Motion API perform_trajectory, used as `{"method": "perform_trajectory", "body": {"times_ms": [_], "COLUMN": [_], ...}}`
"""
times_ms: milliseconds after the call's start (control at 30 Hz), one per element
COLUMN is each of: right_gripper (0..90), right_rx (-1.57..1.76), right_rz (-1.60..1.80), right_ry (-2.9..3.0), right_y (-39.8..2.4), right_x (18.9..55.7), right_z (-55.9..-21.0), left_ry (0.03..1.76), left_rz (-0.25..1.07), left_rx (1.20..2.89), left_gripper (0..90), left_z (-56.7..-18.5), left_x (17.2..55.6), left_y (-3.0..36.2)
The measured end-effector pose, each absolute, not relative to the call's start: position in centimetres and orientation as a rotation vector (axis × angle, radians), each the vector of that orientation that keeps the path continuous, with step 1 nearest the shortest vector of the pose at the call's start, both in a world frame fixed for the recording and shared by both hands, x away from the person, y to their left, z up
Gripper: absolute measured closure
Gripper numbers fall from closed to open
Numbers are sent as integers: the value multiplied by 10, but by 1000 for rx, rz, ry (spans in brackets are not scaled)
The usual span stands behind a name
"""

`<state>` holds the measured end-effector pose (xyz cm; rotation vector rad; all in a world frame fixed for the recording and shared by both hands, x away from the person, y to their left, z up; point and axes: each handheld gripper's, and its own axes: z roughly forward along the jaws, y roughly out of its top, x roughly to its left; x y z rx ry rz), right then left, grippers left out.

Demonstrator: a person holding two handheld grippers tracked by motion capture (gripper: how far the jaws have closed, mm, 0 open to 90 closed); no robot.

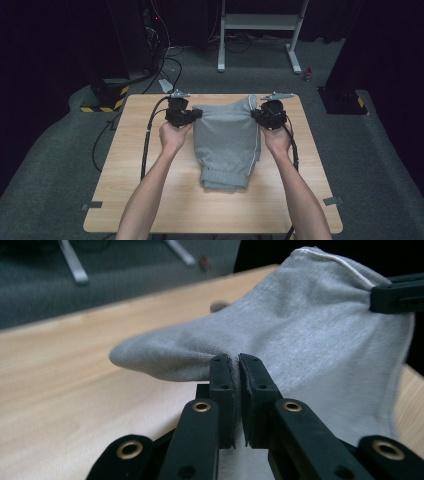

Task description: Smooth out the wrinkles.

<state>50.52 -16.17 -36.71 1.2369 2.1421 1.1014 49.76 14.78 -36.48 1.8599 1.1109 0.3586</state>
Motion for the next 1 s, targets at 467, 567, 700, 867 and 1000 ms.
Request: {"method": "perform_trajectory", "body": {"times_ms": [467, 567, 700, 867, 1000], "right_gripper": [829, 829, 829, 827, 825], "right_rx": [1150, 1195, 1205, 1179, 1162], "right_rz": [1153, 1223, 1256, 1252, 1254], "right_ry": [2206, 2199, 2209, 2218, 2222], "right_y": [-163, -167, -169, -168, -167], "right_x": [457, 445, 428, 410, 400], "right_z": [-410, -419, -429, -438, -444], "left_ry": [1041, 1048, 1048, 1037, 1034], "left_rz": [314, 301, 288, 285, 272], "left_rx": [1986, 1990, 1990, 1998, 1993], "left_gripper": [846, 846, 845, 843, 843], "left_z": [-415, -420, -425, -433, -439], "left_x": [459, 457, 454, 448, 442], "left_y": [147, 147, 150, 152, 155]}}
